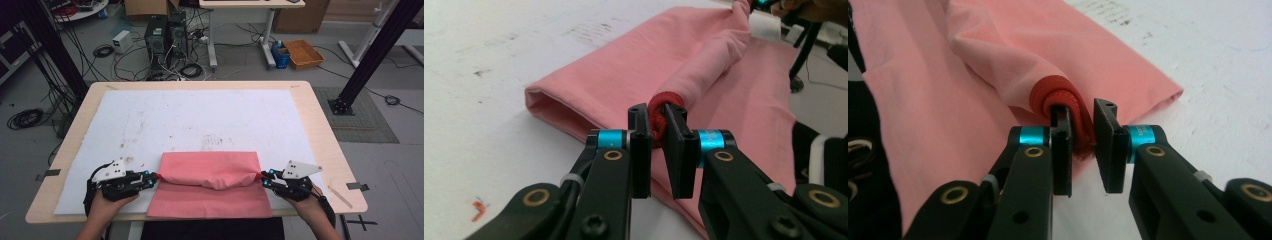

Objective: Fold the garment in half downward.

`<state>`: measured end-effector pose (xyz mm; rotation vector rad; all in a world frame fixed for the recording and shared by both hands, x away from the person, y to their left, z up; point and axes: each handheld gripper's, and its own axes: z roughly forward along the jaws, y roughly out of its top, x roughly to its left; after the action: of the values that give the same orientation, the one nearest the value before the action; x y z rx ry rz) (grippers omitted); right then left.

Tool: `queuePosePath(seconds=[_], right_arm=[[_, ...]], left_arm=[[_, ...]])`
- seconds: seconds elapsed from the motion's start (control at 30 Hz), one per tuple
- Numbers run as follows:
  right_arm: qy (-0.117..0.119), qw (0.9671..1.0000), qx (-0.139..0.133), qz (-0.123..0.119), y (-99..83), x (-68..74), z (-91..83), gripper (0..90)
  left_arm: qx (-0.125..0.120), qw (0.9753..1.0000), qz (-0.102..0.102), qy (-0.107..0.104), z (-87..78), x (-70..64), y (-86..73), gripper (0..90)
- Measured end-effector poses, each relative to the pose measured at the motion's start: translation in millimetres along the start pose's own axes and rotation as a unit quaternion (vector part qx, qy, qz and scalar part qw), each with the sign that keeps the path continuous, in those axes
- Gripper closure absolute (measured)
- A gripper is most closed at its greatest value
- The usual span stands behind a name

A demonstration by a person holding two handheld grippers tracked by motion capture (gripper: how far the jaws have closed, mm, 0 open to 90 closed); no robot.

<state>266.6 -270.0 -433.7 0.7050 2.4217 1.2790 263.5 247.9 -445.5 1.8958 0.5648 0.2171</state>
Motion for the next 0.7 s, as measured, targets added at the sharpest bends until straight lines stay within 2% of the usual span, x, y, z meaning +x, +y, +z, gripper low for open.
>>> queuePosePath(seconds=[0.17,0.23,0.33,0.4,0.43,0.5,0.6,0.7], right_arm=[[0.000,0.9999,0.016,-0.005,-11.5,8.4,-6.9,73.3],[0.000,0.9999,0.015,-0.004,-15.1,10.6,-11.7,66.7],[0.006,0.9999,0.004,0.013,-17.9,11.9,-20.5,55.6],[0.006,0.9996,-0.007,0.026,-17.9,12.3,-25.6,50.4],[0.005,0.9995,-0.009,0.031,-17.5,12.4,-26.5,49.1],[0.005,0.9991,-0.012,0.039,-15.8,11.1,-24.8,46.9],[0.001,0.9980,-0.002,0.063,-14.1,8.5,-17.1,45.1],[0.012,0.9969,0.008,0.077,-12.7,6.0,-9.7,44.6]], left_arm=[[0.001,1.0000,0.010,0.002,-1.2,-5.6,-4.8,78.6],[0.001,1.0000,-0.003,0.006,-2.8,-6.2,-4.8,66.5],[0.006,0.9995,-0.026,0.016,-5.8,-6.5,-4.1,48.2],[0.001,0.9994,-0.030,0.019,-8.6,-6.8,-2.9,42.4],[-0.004,0.9992,-0.034,0.021,-9.2,-6.6,-2.1,40.5],[0.002,0.9986,-0.046,0.026,-6.7,-6.8,-0.8,38.9],[0.021,0.9983,-0.046,0.028,0.9,-8.7,0.9,37.2],[0.036,0.9978,-0.045,0.033,5.9,-9.5,2.6,37.1]])
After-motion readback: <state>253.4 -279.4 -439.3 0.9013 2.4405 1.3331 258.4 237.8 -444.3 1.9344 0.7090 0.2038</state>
